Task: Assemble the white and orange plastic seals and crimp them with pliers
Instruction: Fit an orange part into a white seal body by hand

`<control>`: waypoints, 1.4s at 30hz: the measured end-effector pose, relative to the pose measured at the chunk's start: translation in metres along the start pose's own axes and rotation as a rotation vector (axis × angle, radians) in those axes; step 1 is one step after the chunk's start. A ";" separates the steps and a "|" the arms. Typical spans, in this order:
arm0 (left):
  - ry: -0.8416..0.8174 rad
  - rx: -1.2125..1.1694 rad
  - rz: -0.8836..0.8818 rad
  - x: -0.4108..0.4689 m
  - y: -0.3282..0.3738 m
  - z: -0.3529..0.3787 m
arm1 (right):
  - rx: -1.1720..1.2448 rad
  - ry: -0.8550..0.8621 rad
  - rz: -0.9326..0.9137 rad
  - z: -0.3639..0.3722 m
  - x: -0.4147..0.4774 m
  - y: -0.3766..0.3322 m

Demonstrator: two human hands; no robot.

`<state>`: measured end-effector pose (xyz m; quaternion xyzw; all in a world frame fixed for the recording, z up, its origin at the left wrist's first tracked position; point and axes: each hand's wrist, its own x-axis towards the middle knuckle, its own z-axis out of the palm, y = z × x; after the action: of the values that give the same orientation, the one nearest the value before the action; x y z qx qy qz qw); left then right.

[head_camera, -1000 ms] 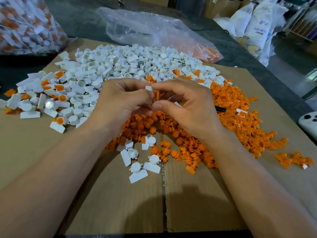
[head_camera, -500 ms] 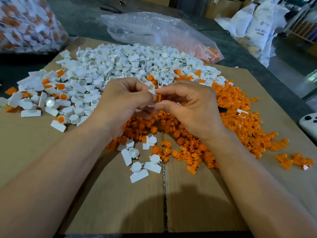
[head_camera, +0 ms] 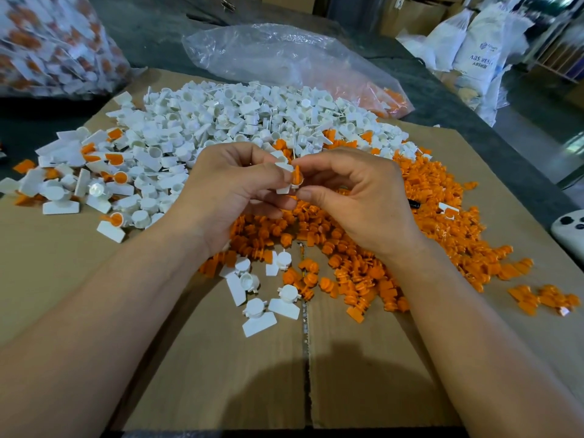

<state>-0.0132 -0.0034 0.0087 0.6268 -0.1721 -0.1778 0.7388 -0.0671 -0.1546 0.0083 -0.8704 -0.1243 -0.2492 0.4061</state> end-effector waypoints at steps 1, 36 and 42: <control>0.000 -0.002 0.002 0.000 0.000 0.000 | 0.001 -0.003 0.002 0.000 0.000 0.000; 0.039 0.053 0.157 -0.002 -0.001 0.004 | -0.015 0.076 -0.117 0.001 -0.001 -0.003; 0.031 0.060 0.164 -0.002 -0.002 0.004 | -0.045 0.071 -0.106 0.000 -0.001 -0.003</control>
<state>-0.0169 -0.0062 0.0069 0.6351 -0.2166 -0.1016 0.7345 -0.0691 -0.1525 0.0100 -0.8620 -0.1501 -0.3040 0.3767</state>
